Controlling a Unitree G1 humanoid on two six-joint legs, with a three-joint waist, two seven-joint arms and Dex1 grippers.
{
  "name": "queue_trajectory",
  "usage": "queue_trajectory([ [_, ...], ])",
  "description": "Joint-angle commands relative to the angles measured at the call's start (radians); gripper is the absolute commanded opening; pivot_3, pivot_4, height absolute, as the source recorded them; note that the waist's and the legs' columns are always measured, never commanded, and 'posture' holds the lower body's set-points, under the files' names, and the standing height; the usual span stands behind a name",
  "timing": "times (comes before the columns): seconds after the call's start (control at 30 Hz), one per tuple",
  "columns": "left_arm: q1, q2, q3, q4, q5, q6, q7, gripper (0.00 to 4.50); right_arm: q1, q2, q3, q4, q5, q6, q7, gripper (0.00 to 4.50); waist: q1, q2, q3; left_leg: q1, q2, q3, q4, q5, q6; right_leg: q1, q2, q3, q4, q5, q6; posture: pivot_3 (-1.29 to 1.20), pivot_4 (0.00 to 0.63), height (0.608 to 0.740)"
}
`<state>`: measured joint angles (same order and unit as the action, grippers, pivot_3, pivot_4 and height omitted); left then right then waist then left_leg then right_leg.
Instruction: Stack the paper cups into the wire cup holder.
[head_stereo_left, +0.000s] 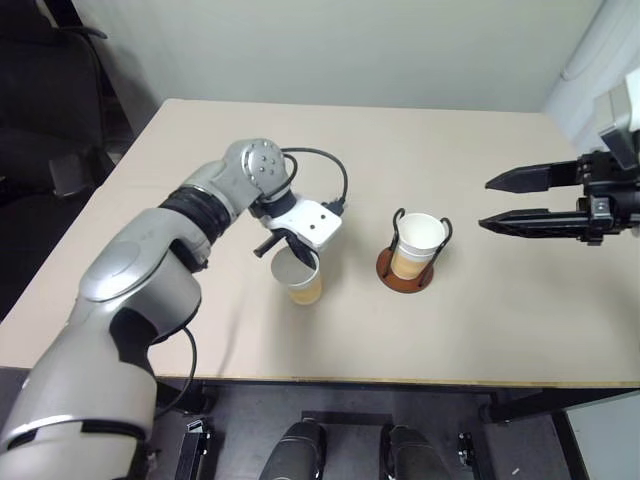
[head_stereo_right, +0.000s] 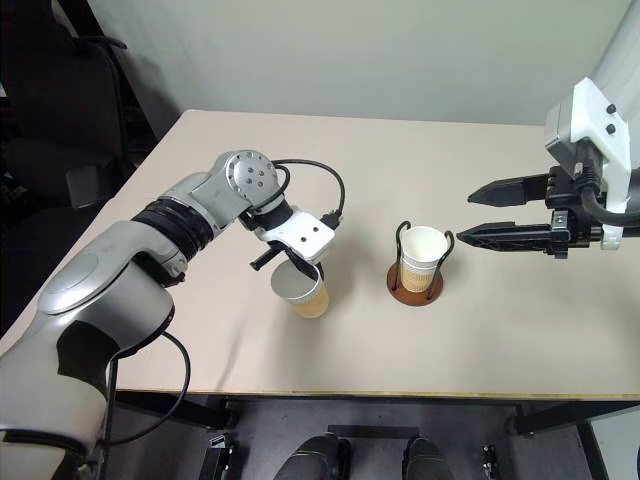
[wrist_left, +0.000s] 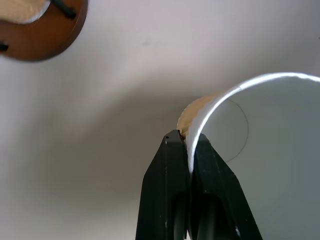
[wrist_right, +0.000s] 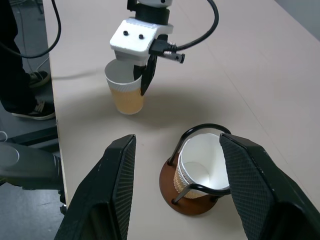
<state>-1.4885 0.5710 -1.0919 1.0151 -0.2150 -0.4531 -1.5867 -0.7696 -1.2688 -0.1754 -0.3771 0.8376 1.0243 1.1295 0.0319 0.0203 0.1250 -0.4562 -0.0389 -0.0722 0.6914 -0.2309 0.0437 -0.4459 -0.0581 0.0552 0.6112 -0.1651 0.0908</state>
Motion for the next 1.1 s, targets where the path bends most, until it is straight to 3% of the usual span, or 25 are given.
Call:
queue_trajectory([
  [0.03, -0.071, -0.003, 0.015, 0.033, -0.025, 0.009, -0.028, 0.03, -0.007, -0.023, -0.018, 0.007, -0.009, -0.023, 0.013, 2.66, 0.0, 0.0, 0.0, 0.0, 0.0, 0.0, 0.0, 0.0, 0.0, 0.0, 0.0, 0.0, 0.0, 0.0, 0.0, 0.0, 0.15, 0.74],
  [0.13, -0.103, -0.029, 0.053, 0.08, -0.019, 0.02, -0.028, 0.03, -0.004, -0.028, -0.017, 0.014, -0.016, -0.029, 0.021, 2.66, 0.0, 0.0, 0.0, 0.0, 0.0, 0.0, 0.0, -0.001, -0.001, 0.0, 0.0, 0.0, -0.001, 0.0, 0.0, 0.0, 0.15, 0.74],
  [0.37, -0.241, -0.164, 0.321, 0.262, 0.101, 0.076, 0.053, 0.03, -0.003, -0.065, -0.01, 0.102, -0.07, -0.074, 0.061, 2.66, 0.003, 0.0, 0.0, -0.004, 0.0, 0.0, 0.003, -0.003, -0.001, -0.001, 0.0, 0.0, -0.002, 0.0, 0.002, 0.0, 0.15, 0.74],
  [0.57, -0.289, -0.211, 0.458, 0.296, 0.206, 0.113, 0.049, 0.03, -0.01, -0.076, -0.007, 0.154, -0.093, -0.115, 0.109, 2.66, 0.0, 0.001, 0.0, -0.002, 0.0, 0.002, 0.003, -0.006, 0.0, -0.001, 0.0, 0.002, -0.002, -0.004, 0.004, 0.0, 0.15, 0.74],
  [1.1, -0.395, -0.328, 0.69, 0.296, 0.336, 0.148, 0.024, 0.03, 0.052, -0.112, -0.032, 0.206, -0.163, -0.189, 0.188, 2.66, 0.002, 0.0, 0.0, -0.002, 0.001, 0.006, 0.004, -0.008, 0.001, -0.001, 0.0, 0.004, -0.001, -0.007, 0.005, 0.0, 0.15, 0.74],
])
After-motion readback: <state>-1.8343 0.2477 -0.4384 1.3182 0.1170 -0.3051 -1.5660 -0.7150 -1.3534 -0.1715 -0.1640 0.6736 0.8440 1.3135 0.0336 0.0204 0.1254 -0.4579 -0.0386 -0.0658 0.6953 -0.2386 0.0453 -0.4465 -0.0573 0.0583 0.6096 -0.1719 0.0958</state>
